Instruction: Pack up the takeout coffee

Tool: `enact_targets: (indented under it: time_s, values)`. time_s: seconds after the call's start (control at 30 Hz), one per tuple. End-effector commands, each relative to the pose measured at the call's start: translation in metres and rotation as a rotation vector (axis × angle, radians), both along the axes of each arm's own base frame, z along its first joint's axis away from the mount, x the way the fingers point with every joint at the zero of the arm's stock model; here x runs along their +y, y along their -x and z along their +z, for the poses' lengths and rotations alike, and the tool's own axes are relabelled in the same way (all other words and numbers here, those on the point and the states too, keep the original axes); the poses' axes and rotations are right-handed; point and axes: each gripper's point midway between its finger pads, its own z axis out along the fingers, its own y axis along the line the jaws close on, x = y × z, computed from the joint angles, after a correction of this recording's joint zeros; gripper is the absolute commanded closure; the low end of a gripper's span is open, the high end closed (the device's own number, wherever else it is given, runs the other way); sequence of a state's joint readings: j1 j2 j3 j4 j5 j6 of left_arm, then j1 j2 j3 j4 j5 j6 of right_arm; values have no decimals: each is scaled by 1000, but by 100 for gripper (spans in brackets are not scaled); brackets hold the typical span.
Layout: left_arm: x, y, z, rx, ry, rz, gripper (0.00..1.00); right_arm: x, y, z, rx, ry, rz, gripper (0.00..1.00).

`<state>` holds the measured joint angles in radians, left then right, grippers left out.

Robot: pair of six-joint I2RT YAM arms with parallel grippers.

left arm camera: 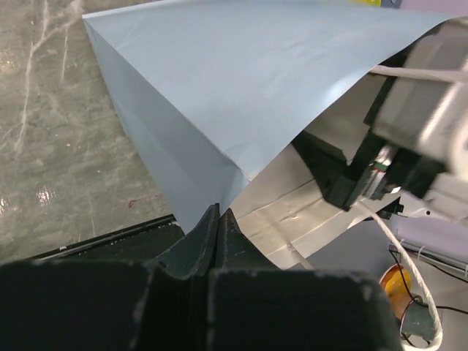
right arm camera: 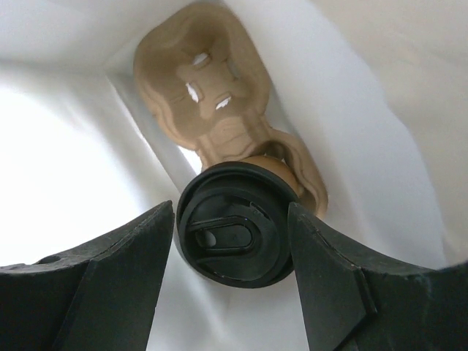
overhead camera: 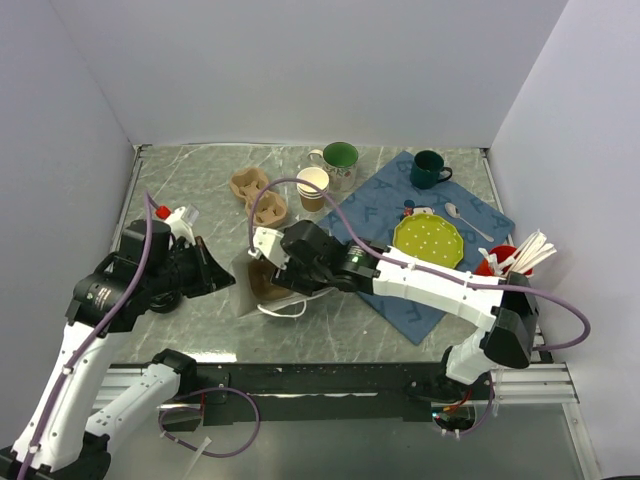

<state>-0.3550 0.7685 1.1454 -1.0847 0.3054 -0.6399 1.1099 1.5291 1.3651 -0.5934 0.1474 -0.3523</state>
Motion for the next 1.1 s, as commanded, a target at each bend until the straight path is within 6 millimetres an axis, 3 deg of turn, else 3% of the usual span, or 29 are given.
enact_targets:
  time_s: [0.0, 0.13, 0.47, 0.73, 1.07]
  values:
    - [4, 4, 14, -9, -4, 18, 99, 16, 4, 17, 9, -54, 6, 29]
    - [8, 3, 20, -2, -23, 37, 98, 18, 7, 19, 18, -68, 14, 30]
    - [14, 3, 9, 26, -51, 68, 90, 23, 7, 16, 22, -72, 25, 31]
    - [20, -7, 10, -3, -93, 98, 71, 35, 2, 40, -3, -116, 42, 32]
    - [24, -34, 14, -42, -129, 154, 57, 45, 7, 70, 2, -167, 89, 34]
